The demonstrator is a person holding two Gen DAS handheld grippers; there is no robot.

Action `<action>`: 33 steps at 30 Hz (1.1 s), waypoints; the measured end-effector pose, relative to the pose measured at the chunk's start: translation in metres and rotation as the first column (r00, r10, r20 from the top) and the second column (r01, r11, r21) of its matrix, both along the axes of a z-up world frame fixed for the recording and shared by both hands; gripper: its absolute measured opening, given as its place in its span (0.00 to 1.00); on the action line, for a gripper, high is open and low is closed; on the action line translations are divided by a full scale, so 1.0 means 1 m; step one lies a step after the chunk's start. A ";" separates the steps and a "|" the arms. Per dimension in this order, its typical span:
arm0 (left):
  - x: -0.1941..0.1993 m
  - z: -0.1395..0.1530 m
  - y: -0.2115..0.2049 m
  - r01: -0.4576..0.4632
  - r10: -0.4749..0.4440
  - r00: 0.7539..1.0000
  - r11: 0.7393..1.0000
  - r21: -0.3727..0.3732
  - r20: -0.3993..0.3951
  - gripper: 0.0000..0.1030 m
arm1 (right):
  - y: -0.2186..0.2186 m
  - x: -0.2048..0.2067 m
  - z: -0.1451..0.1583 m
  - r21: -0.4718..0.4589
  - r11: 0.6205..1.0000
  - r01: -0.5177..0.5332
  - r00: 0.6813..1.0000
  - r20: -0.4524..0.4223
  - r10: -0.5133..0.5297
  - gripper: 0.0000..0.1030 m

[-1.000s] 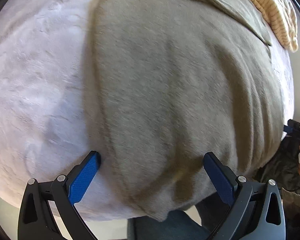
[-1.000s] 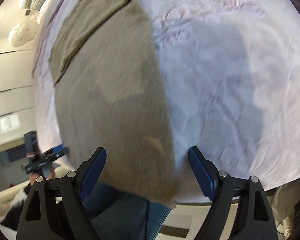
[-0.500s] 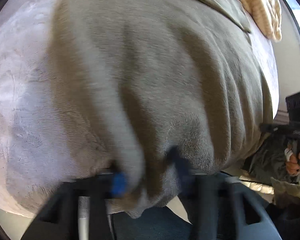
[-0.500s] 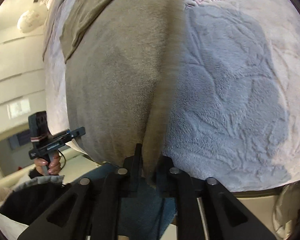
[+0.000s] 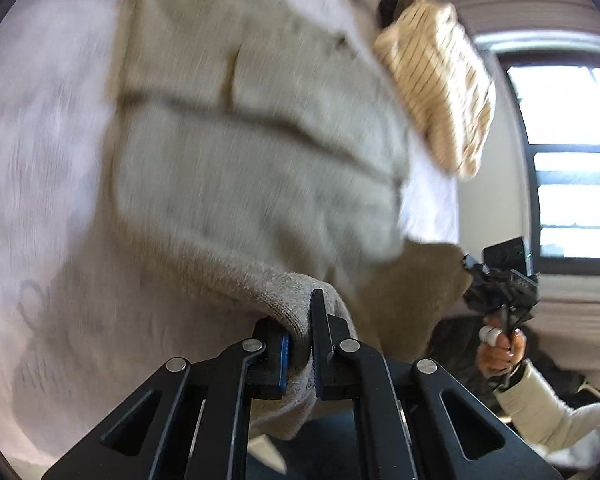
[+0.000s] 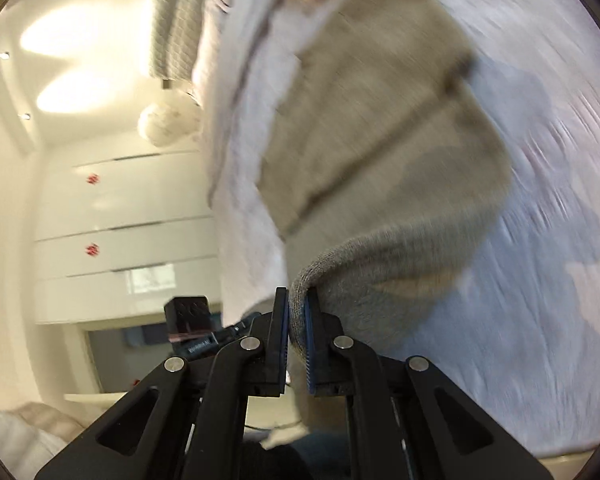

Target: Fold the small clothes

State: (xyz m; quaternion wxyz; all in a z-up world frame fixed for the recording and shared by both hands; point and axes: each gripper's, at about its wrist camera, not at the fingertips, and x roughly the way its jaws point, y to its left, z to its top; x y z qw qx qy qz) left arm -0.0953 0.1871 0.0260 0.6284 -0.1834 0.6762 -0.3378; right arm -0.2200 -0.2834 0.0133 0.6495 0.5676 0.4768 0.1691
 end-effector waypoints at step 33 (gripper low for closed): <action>0.130 -0.059 -0.018 -0.183 0.167 0.977 0.976 0.117 0.135 0.74 | -0.063 0.107 -0.074 -0.076 0.988 0.138 0.990 -0.011 -0.139 0.64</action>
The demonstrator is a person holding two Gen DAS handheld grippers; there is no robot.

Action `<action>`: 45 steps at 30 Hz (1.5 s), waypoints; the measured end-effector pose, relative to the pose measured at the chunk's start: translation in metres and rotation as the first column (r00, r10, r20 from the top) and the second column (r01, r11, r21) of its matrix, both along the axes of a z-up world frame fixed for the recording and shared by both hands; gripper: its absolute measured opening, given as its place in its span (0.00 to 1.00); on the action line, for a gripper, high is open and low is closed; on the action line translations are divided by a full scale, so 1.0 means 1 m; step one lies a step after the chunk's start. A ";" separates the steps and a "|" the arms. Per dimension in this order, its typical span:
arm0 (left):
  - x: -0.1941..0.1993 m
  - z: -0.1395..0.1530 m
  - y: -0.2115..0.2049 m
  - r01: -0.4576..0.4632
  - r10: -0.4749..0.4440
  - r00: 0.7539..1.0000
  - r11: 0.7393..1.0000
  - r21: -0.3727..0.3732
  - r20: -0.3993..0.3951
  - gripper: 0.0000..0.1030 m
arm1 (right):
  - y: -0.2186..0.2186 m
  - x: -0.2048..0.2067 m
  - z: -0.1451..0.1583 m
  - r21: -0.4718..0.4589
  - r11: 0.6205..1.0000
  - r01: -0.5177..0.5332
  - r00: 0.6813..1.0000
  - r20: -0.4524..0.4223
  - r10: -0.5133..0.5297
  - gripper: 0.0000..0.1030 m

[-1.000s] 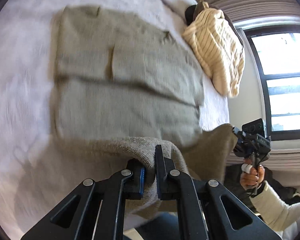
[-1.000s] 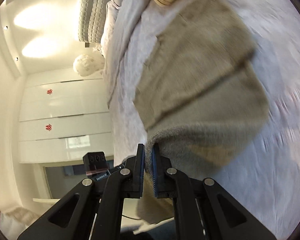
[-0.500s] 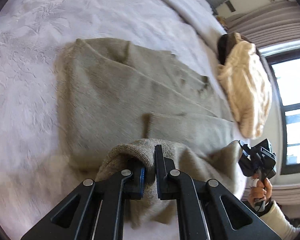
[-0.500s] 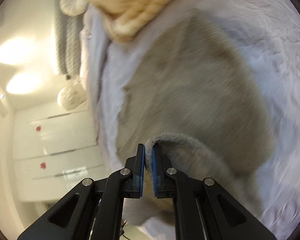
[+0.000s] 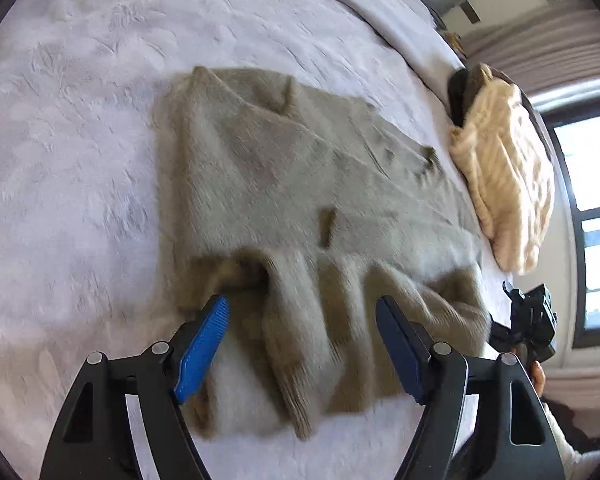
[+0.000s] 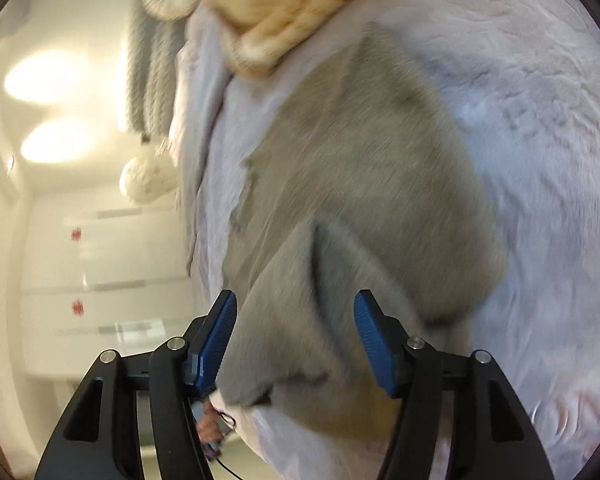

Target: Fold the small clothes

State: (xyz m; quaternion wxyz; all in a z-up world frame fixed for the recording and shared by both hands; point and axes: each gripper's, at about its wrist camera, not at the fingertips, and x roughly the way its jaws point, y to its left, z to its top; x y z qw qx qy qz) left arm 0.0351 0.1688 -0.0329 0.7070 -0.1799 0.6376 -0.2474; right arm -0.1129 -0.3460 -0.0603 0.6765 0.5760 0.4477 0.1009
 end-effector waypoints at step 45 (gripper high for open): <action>0.052 -0.008 -0.002 0.008 -0.020 0.997 0.987 0.161 0.075 0.73 | -0.034 0.071 0.027 -0.316 0.947 -0.060 0.997 -0.072 0.039 0.72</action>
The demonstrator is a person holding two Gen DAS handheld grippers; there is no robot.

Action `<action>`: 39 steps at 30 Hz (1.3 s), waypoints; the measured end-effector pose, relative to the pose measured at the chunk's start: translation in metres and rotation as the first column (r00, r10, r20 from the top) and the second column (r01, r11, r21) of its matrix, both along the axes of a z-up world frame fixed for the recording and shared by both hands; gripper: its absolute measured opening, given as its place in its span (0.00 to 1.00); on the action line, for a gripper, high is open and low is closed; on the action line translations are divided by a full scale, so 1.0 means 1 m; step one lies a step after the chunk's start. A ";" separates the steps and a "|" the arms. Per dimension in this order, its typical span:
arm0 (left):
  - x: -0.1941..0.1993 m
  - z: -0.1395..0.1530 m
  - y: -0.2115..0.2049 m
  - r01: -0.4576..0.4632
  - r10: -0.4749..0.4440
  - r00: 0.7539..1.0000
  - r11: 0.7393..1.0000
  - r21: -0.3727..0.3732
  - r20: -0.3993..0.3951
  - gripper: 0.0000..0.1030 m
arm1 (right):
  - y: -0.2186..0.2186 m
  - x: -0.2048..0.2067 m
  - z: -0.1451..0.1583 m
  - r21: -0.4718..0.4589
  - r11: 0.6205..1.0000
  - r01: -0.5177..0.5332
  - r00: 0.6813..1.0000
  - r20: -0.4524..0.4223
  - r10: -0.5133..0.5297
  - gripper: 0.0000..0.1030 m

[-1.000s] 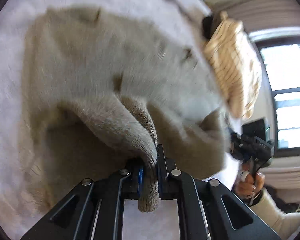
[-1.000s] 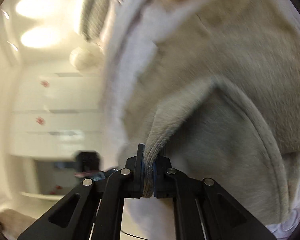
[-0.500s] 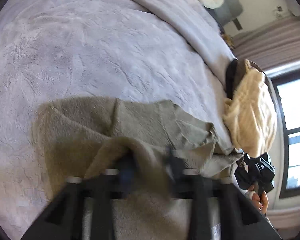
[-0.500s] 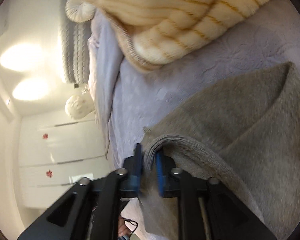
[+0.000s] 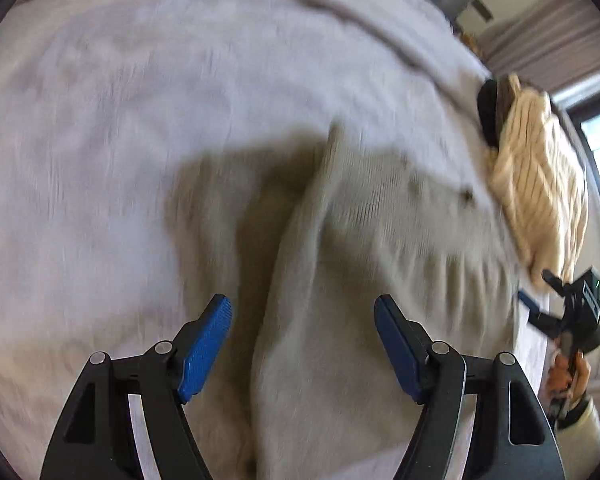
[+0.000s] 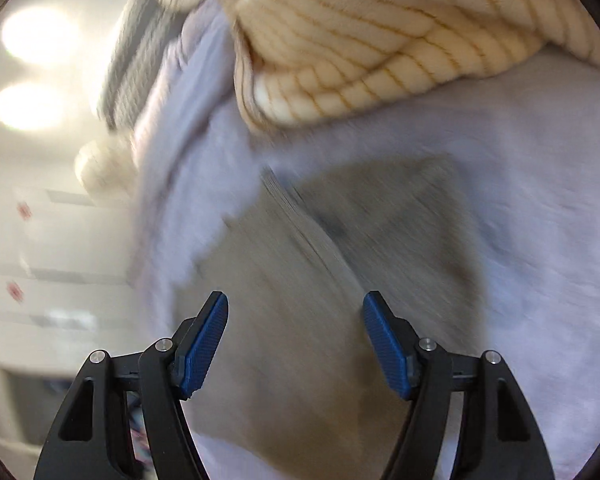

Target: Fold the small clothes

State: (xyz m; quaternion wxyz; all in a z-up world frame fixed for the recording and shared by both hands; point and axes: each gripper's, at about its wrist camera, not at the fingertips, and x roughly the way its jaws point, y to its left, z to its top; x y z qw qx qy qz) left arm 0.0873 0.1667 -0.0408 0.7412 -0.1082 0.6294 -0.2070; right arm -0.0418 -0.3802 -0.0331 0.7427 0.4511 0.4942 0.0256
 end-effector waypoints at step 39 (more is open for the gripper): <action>-0.107 0.004 0.044 0.105 -0.104 0.993 0.994 0.014 -0.045 0.07 | 0.014 -0.116 0.004 -0.135 0.984 -0.113 0.983 -0.163 0.091 0.10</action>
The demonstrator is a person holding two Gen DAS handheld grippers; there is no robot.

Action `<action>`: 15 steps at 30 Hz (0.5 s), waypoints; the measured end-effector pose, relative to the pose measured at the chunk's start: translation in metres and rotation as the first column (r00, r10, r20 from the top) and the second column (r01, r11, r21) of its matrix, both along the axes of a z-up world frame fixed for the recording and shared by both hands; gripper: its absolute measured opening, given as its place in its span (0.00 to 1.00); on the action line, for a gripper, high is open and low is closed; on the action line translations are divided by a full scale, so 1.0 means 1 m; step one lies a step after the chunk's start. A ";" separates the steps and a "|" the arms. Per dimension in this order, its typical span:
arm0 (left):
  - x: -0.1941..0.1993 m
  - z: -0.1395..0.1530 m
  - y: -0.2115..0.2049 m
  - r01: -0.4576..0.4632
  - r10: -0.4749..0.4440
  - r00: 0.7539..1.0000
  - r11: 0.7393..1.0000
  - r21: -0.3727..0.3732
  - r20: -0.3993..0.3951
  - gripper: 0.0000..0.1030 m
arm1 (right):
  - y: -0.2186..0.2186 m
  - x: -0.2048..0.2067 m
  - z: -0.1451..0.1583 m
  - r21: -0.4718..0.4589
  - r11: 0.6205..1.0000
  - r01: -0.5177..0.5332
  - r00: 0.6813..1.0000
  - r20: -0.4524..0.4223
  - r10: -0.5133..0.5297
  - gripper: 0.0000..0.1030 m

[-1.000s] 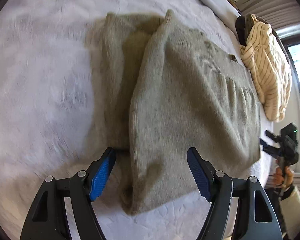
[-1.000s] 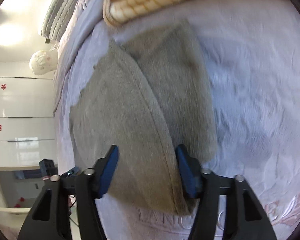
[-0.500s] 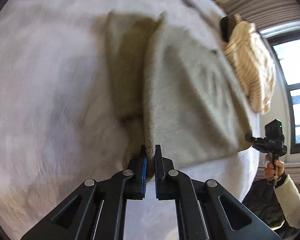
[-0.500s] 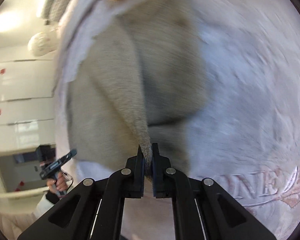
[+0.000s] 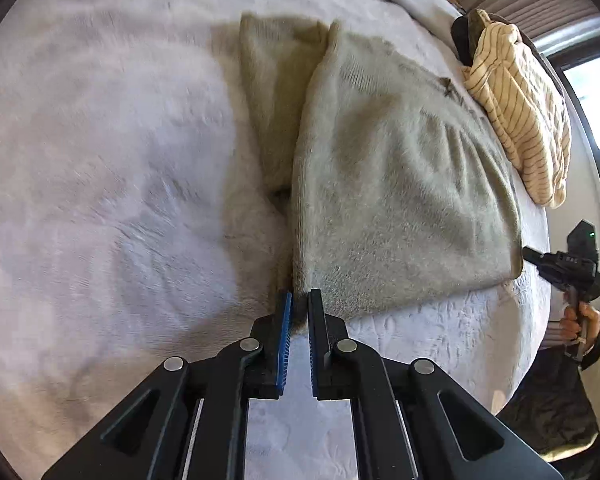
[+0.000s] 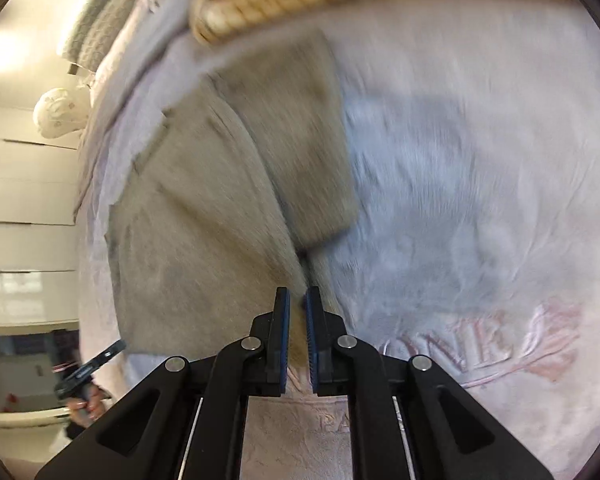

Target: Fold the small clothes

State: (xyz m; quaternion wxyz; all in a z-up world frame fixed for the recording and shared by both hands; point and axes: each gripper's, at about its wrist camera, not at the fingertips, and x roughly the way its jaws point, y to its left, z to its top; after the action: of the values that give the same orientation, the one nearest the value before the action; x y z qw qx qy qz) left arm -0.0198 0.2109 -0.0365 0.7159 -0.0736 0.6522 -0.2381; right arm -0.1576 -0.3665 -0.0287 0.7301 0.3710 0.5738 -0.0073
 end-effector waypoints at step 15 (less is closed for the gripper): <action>0.113 0.026 -0.097 -0.090 0.066 0.950 0.994 0.066 0.307 0.07 | 0.047 0.114 0.015 -0.164 0.983 -0.087 0.991 0.086 0.102 0.10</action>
State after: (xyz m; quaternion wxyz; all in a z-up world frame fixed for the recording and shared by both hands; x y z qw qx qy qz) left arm 0.0927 0.1136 -0.0101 0.8189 -0.0335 0.5398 -0.1921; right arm -0.0440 -0.3191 -0.0135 0.7834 0.2833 0.5532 -0.0010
